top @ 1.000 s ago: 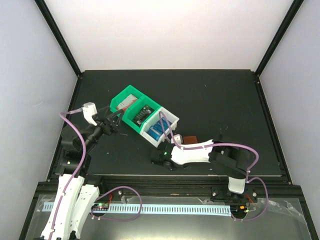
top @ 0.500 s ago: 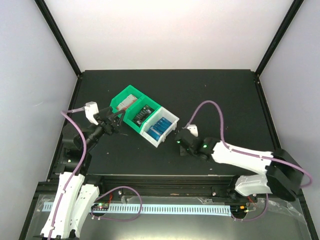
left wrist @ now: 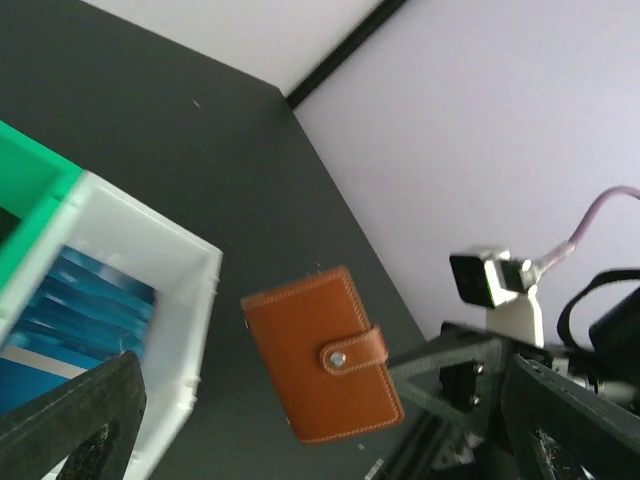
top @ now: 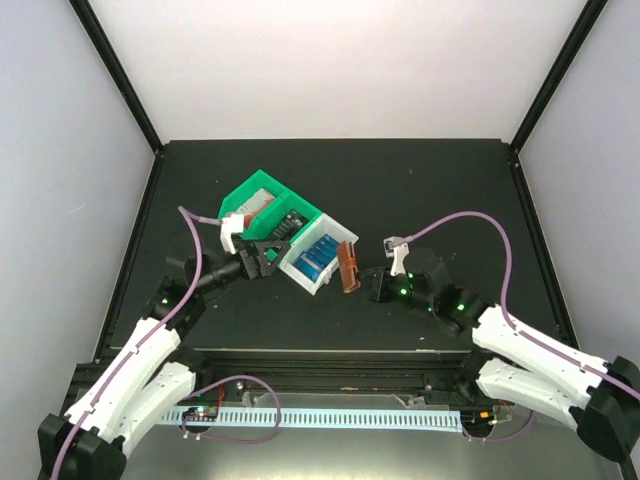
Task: Put the credit cards into the card holder
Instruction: Pick up the card holder from the center of the board, then open the card holder at the center of the board.
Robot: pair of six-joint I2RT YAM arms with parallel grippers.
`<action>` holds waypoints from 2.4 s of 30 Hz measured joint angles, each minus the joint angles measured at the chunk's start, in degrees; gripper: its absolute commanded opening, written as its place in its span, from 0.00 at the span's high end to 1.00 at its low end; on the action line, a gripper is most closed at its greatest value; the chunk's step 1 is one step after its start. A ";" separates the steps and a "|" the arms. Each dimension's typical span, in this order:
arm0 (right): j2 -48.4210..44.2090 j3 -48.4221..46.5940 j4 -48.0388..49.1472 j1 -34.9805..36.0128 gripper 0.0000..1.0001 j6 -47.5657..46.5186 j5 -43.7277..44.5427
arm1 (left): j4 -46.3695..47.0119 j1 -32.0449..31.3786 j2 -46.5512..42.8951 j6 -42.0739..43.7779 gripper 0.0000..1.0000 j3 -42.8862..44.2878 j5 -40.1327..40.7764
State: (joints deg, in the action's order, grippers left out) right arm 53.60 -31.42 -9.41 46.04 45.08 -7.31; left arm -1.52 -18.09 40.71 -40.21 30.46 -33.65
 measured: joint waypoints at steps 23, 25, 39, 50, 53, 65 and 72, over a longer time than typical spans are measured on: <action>0.61 -8.24 29.97 -0.22 0.99 17.40 -24.35 | 15.74 -10.54 -2.14 -22.43 0.14 -2.21 -2.36; 1.31 -8.31 32.00 -0.22 0.99 18.73 -25.83 | 17.97 -10.56 -1.31 -23.87 0.20 -2.14 -3.32; 3.61 -8.31 34.62 -0.24 0.89 21.46 -29.09 | 26.01 -10.51 0.48 -27.04 0.96 -1.62 -6.40; 0.09 -11.34 3.74 -0.44 0.39 2.86 -7.26 | 11.41 -10.56 -0.59 -13.16 0.98 0.87 0.00; 0.66 -14.25 -4.11 0.35 0.36 -0.42 0.00 | 5.81 -10.56 0.02 -7.63 0.99 2.38 3.19; 24.72 -38.32 -19.43 15.93 0.32 -8.76 21.22 | -3.23 -10.93 6.49 2.01 0.98 3.13 6.47; 31.06 -42.14 -23.91 17.11 0.35 -10.29 23.30 | -5.42 -10.86 7.04 4.17 0.98 3.13 7.61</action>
State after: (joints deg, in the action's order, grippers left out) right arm 84.66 -73.56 -33.32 63.16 34.79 15.99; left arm -6.94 -28.95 47.75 -36.03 33.58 -26.04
